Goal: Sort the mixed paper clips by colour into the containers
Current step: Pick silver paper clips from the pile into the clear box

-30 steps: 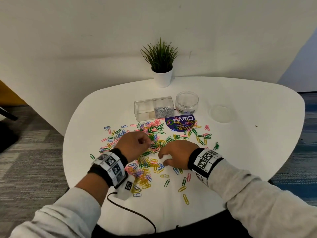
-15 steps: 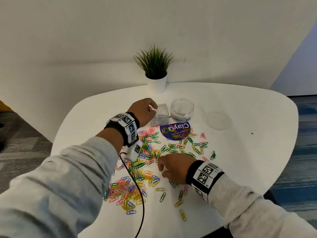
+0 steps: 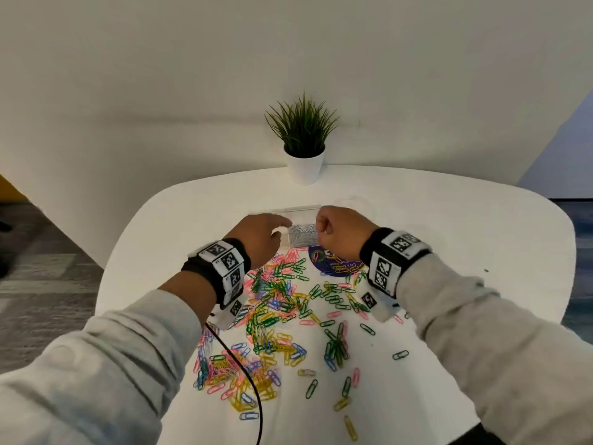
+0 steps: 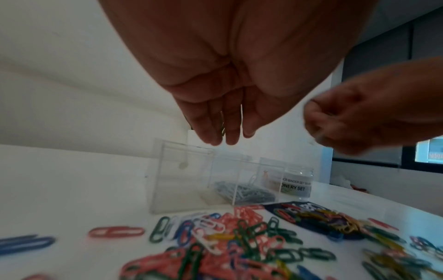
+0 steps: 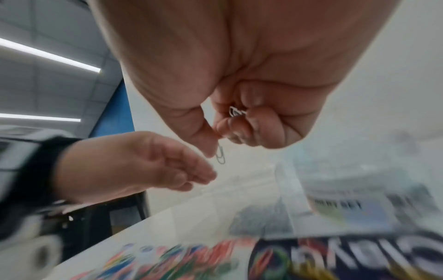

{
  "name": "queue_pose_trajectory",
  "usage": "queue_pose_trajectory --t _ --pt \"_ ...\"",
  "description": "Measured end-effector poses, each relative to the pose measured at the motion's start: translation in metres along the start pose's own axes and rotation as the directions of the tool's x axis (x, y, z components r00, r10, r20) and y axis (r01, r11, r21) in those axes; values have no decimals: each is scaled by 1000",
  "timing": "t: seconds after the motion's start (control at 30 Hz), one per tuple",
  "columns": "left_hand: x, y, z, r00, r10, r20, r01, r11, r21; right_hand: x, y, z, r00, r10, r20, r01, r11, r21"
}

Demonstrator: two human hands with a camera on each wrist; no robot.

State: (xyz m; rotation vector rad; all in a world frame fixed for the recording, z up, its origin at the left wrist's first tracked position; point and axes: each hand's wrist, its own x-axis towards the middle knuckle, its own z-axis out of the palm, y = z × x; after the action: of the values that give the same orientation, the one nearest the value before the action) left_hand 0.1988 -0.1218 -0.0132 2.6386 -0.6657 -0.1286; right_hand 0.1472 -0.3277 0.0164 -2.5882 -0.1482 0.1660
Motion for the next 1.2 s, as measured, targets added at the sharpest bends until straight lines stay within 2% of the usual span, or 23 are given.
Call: queue_pose_trajectory --t 0.07,0.13,0.2,0.27,0.33,0.4,0.43,0.47,0.57,0.63,0.77,0.87,0.93,0.97,1.03,1.1,1.2 --pt "-7 -5 5 1000 13 16 -13 999 47 24 -8 -7 1000 -9 -29 8 999 -38" --pt "-12 -5 9 992 6 127 -24 990 141 44 -13 -4 999 -25 -22 23 996 -90" --pt "-17 -1 15 970 -22 241 -47 960 274 56 -14 3 998 -34 49 42 984 -175" --pt "-18 1 19 962 -28 273 -69 938 341 58 -9 7 995 -22 101 45 972 -229" --pt "-17 0 21 957 -29 287 -72 940 334 48 4 1 999 -27 20 30 987 -159" --pt "-16 -5 22 953 -23 302 -75 948 310 32 29 -6 984 -20 -175 6 997 -81" --pt "-15 -7 23 953 -15 303 -82 949 305 22 44 -9 972 16 -233 -33 997 -69" --pt "-14 -9 24 953 -7 301 -89 949 303 11 60 -10 970 63 -234 -81 995 -66" --pt "-9 -10 25 954 -8 300 -86 950 299 -21 96 -4 986 166 -19 -167 977 -133" --pt "-3 -8 23 951 -16 309 -77 955 287 -35 106 4 978 197 73 -179 963 -200" --pt "-2 -1 13 952 -11 305 -69 966 250 -42 109 13 984 175 40 -161 959 -232" --pt "-15 -9 6 985 68 158 -99 976 196 -42 110 16 985 171 15 -161 950 -268" --pt "-31 -18 -1 990 133 50 -140 970 198 -43 112 19 986 169 8 -160 946 -284" --pt "-42 -21 -5 989 146 33 -150 965 217 -44 113 20 986 164 11 -153 943 -296" --pt "-68 -24 -16 989 122 82 -140 956 258 -44 114 20 988 156 20 -142 939 -314" --pt "-97 -25 -24 980 83 183 -134 948 289 -45 112 22 984 174 39 -151 930 -336" --pt "-139 -29 -26 945 -3 328 -106 944 314 -46 105 25 965 250 83 -198 898 -394"
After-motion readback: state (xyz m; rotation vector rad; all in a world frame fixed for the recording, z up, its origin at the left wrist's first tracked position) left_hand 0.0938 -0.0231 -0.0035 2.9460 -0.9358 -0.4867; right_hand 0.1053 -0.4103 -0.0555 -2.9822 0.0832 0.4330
